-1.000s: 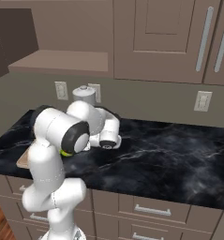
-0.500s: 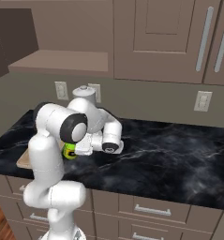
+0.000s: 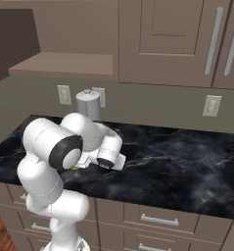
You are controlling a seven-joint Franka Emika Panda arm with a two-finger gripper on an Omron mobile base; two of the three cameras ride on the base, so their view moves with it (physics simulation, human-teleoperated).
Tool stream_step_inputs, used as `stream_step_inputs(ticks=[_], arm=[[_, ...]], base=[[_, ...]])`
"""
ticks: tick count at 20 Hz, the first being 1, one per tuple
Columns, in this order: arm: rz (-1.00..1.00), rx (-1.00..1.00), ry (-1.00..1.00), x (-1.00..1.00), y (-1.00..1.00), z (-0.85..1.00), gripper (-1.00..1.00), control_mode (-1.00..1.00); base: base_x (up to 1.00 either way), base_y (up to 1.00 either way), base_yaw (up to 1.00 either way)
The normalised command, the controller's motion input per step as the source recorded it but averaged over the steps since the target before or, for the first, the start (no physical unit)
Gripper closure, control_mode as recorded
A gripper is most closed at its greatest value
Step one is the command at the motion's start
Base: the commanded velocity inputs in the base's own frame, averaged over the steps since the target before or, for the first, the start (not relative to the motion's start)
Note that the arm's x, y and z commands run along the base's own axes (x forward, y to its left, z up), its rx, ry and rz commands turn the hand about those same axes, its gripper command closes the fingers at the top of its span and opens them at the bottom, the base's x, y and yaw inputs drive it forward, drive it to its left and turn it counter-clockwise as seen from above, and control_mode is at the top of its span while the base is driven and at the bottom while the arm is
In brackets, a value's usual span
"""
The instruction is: Grab the spray bottle from the cabinet, then place it next to the cutting board for sanitizing. Then grab the dish brush from the countertop next to the sink and place it next to the cutting board.
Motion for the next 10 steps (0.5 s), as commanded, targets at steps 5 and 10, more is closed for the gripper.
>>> stream_step_inputs(ticks=[5, 10], arm=[[-0.10, -0.02, 0.03, 0.02, 0.01, -0.06, 1.00, -1.00], [0.00, -0.01, 0.05, 0.01, 0.00, -0.24, 1.00, -1.00]], base=[[0.00, 0.00, 0.00], [0.00, 0.00, 0.00]])
